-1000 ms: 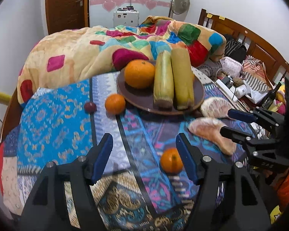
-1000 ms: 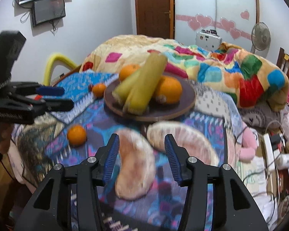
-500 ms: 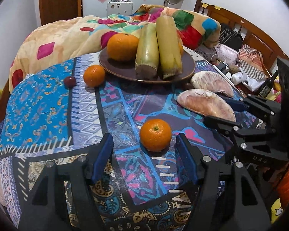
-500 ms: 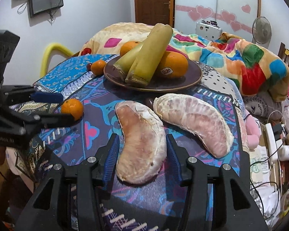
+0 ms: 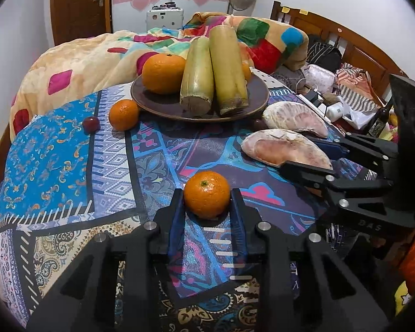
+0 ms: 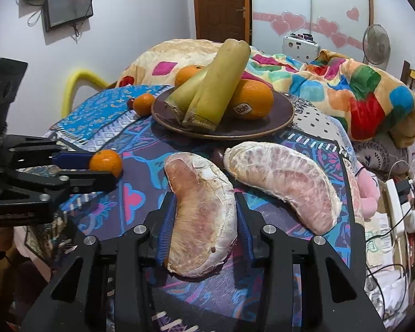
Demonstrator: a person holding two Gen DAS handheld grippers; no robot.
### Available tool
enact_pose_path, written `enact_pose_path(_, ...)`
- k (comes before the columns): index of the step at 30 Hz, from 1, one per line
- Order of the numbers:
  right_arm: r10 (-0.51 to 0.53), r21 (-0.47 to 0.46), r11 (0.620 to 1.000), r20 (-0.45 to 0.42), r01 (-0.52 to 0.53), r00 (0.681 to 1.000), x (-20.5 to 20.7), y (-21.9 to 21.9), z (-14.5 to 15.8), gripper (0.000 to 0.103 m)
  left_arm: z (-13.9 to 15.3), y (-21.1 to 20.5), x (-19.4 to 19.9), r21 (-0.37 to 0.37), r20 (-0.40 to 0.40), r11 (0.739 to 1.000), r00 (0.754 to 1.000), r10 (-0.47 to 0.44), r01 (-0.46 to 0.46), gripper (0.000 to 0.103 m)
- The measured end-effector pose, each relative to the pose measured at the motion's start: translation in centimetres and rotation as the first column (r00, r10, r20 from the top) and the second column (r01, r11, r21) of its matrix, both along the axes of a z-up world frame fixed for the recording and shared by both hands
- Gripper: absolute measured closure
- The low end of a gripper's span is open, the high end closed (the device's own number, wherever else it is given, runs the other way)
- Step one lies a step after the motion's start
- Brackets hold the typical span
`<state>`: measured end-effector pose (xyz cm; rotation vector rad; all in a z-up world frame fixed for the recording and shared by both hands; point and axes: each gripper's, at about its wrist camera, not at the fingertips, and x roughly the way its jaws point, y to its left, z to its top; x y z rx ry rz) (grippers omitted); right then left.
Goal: Organize fruits
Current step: 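Place the mandarin on the plate with the left tool while the right tool grasps a pomelo segment, then lay the pomelo segment on the plate edge with the right tool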
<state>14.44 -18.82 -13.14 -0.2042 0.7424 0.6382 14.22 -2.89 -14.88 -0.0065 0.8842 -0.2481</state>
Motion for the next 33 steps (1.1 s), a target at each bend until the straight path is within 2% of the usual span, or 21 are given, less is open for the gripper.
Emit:
enact_pose_path(8,-0.017,0.041,0.999,0.053,0.015,0.998,-0.7,-0.8,2.4,0.065,1.9,1.1,0.3,-0.009,0.047,0.999,0.998,0.038,-0.038,0.07)
enact_pose_path(15,-0.065,0.072,0.996,0.107,0.057,0.992,0.8,-1.7,4.9,0.065,4.3,1.8,1.6,0.005,0.109,0.998,0.992,0.061,-0.062,0.07)
enact_pose_path(26,-0.133,0.095,0.988,0.169,0.118,0.977,5.8,-2.2,7.2,0.065,5.5,3.2,6.2,0.029,0.146,0.994,0.985,0.096,-0.102,0.07)
enact_pose_path(33,-0.15,0.102,0.986,0.154,0.135,0.977,9.7,-2.3,7.2,0.065,4.8,4.0,9.2,0.018,0.128,0.992,0.984,0.123,-0.127,0.07)
